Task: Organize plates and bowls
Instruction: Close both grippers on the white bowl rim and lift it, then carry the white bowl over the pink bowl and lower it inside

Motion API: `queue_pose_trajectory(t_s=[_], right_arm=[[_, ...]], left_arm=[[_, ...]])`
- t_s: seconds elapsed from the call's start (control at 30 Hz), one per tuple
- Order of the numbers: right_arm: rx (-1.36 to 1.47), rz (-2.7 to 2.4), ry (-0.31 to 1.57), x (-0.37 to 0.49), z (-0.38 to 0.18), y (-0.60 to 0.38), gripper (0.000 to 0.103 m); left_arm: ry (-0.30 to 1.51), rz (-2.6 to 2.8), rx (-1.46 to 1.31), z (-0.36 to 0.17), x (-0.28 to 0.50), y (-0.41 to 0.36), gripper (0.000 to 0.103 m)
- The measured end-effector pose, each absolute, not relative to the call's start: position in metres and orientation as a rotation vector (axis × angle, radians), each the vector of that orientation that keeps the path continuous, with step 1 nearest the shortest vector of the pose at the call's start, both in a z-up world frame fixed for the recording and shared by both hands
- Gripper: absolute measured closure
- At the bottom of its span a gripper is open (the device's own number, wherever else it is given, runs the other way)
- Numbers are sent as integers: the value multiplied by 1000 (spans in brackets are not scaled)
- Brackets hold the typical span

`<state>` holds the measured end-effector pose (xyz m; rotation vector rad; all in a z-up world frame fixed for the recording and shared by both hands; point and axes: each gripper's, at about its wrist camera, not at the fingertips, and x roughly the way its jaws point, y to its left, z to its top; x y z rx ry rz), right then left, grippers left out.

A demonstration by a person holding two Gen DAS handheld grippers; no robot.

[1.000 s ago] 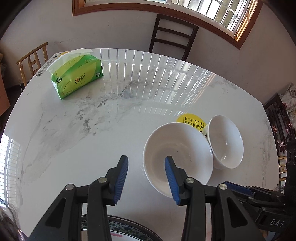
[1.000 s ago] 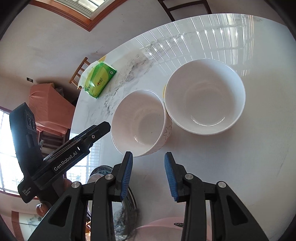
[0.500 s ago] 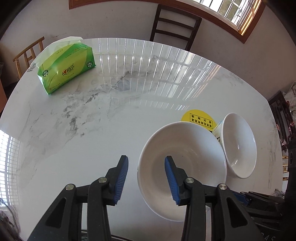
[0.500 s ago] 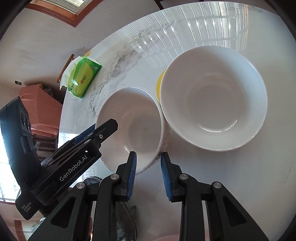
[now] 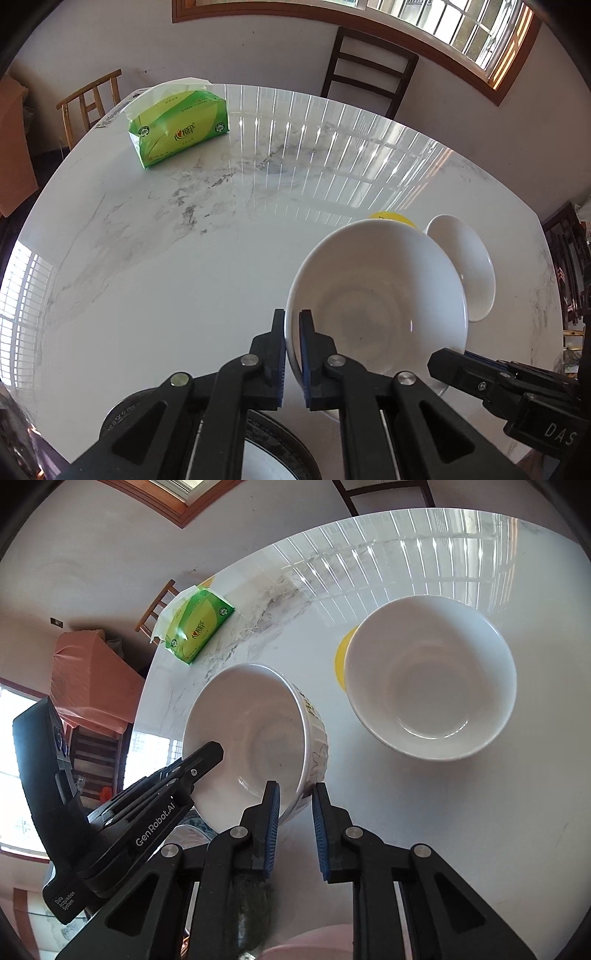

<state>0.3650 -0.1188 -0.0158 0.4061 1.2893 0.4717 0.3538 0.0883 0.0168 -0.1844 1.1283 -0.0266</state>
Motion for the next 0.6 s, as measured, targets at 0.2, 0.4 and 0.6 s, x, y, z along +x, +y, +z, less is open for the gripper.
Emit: queue_pose_trajectory(t_s=[0.2, 0.4, 0.6], right_arm=[[405, 524, 1208, 313, 24, -147, 86], [413, 551, 1157, 257, 45, -178, 86], [410, 552, 1168, 217, 40, -195, 86]], left_arm=[[1067, -89, -191, 55, 295, 65, 94], [1046, -162, -167, 75, 241, 38, 94], [1058, -210, -143, 74, 199, 13, 93]])
